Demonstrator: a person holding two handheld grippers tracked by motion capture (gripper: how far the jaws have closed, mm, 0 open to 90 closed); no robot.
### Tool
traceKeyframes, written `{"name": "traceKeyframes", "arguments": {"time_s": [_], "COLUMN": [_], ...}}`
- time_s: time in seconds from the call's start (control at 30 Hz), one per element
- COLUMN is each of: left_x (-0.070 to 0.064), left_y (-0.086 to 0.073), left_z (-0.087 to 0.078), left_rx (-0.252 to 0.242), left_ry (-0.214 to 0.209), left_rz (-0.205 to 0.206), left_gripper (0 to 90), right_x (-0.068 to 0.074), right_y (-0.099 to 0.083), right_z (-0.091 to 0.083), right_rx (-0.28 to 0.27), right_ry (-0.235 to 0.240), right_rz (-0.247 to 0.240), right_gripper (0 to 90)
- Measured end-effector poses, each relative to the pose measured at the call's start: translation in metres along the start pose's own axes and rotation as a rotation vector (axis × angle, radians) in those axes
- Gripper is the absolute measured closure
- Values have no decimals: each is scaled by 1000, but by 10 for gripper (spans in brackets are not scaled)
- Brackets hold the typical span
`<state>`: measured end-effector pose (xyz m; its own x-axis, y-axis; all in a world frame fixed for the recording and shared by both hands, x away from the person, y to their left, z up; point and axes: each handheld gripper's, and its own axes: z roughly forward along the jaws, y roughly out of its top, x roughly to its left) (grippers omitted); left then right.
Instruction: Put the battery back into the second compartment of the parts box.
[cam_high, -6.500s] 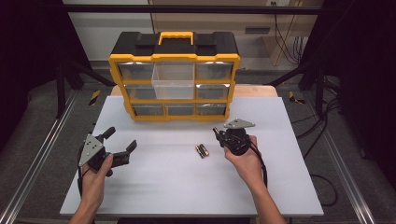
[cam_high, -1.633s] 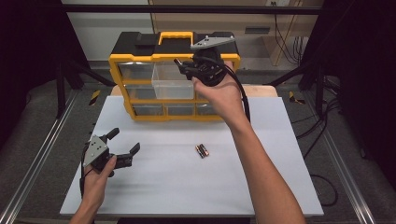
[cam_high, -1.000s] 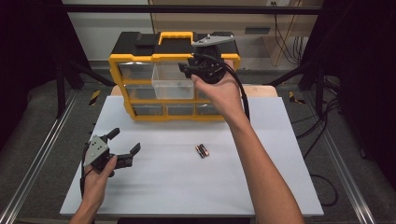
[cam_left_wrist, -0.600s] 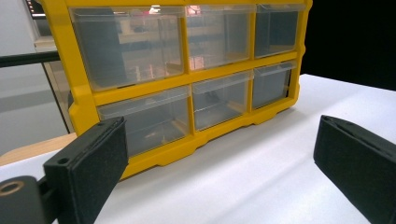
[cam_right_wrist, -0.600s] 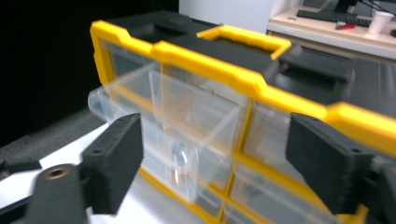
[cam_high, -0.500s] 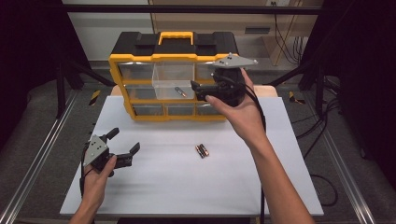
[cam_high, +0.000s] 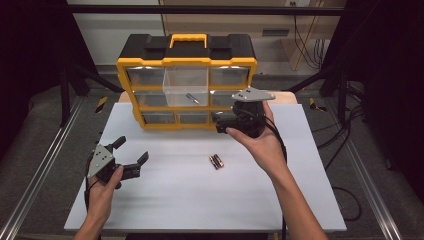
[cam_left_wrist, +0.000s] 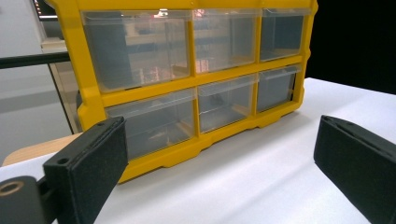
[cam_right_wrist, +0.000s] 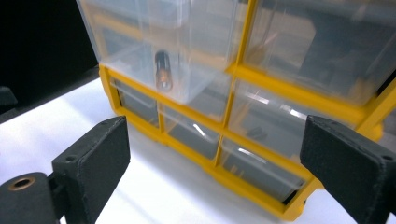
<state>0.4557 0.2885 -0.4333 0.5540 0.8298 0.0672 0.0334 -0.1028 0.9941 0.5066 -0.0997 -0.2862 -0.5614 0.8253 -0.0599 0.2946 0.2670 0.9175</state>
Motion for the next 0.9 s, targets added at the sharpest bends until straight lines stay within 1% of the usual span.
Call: {"name": "traceKeyframes", "arguments": {"time_s": [0.17, 0.3, 0.43, 0.47, 0.5, 0.7, 0.83, 0.87, 0.9], "left_x": [2, 3, 4, 4, 5, 6, 7, 7, 7], "left_y": [0, 0, 0, 0, 0, 0, 0, 0, 0], "left_z": [-1, -1, -2, -2, -2, -3, -3, -3, -3], "left_rx": [-1, -3, -7, -8, -9, -10, -11, -11, -11], "left_ry": [6, 8, 11, 13, 14, 18, 21, 21, 22], "left_rz": [0, -6, -12, -13, -15, -17, -18, -19, -19], "left_gripper": [26, 25, 26, 25, 25, 25, 25, 25, 25], "right_x": [6, 10, 12, 12, 13, 12, 11, 10, 10], "right_y": [-18, -25, -34, -37, -40, -58, -67, -69, -72], "right_z": [9, 13, 16, 17, 17, 21, 21, 21, 22], "right_rx": [25, 35, 44, 47, 52, 73, 85, 87, 91], "right_ry": [7, 8, 4, 2, -2, -6, -7, -5, -8], "right_rz": [-1, 3, 23, 11, 12, 23, 32, 28, 35], "right_gripper": [72, 67, 66, 66, 66, 67, 67, 68, 68]}}
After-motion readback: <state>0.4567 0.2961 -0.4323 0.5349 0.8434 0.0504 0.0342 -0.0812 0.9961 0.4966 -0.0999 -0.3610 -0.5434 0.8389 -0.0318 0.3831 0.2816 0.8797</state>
